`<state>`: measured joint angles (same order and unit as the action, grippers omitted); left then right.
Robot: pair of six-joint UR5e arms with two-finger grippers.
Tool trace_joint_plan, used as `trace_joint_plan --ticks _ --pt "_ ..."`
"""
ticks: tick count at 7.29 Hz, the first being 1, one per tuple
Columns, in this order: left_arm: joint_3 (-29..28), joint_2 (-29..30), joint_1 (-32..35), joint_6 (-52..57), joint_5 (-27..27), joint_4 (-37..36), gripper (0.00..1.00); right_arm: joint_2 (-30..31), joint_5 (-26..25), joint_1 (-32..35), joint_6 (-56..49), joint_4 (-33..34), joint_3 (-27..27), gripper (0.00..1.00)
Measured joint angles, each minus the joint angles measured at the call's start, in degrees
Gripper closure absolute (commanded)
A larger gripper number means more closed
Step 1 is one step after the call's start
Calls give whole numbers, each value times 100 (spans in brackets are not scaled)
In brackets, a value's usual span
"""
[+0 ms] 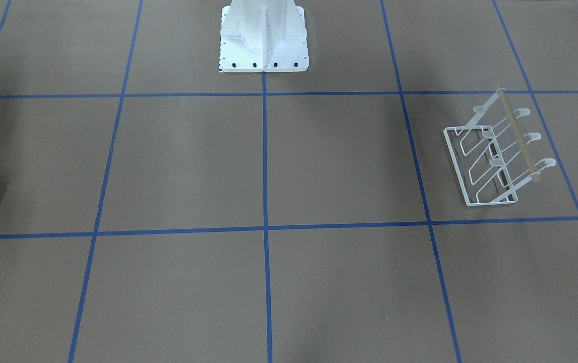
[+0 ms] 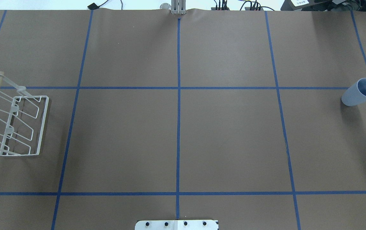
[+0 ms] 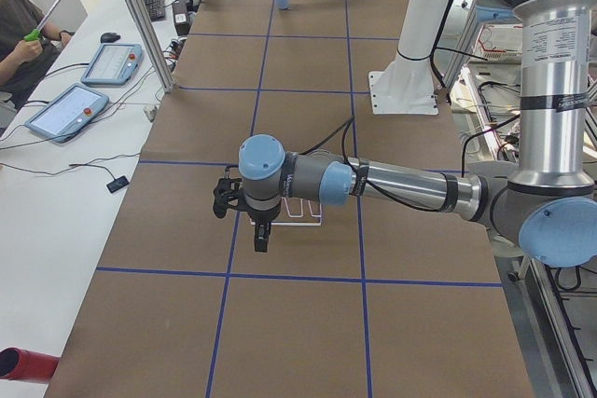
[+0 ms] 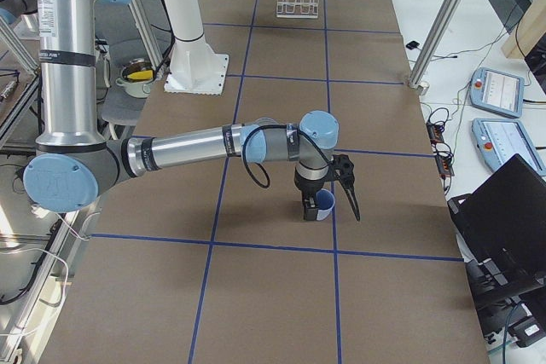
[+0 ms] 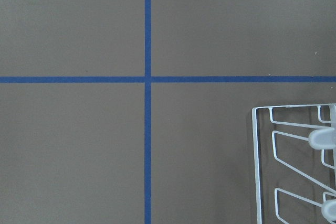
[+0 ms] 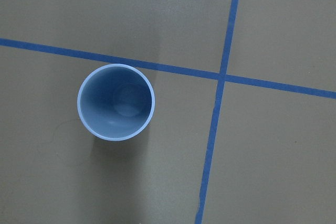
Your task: Hang cup on cup holder
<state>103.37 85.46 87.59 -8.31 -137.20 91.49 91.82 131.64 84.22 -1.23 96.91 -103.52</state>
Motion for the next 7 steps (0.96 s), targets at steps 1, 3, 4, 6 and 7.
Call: trace_joint_plan --ticks 1,3,4,6,7 --pt "11 -8 -5 -2 4 60 2 2 16 -2 2 0 -4 0" --pt "5 -42 -14 -23 12 253 2 2 76 -56 -30 -13 -12 0" --pt "-1 -52 -18 -27 14 283 2 2 100 -97 -46 -29 -13 0" --pt "-2 -68 -36 -37 -1 303 2 2 116 -167 -61 -78 -16 0" --pt "-2 -71 -43 -36 -6 309 2 2 119 -234 -66 -88 -16 0"
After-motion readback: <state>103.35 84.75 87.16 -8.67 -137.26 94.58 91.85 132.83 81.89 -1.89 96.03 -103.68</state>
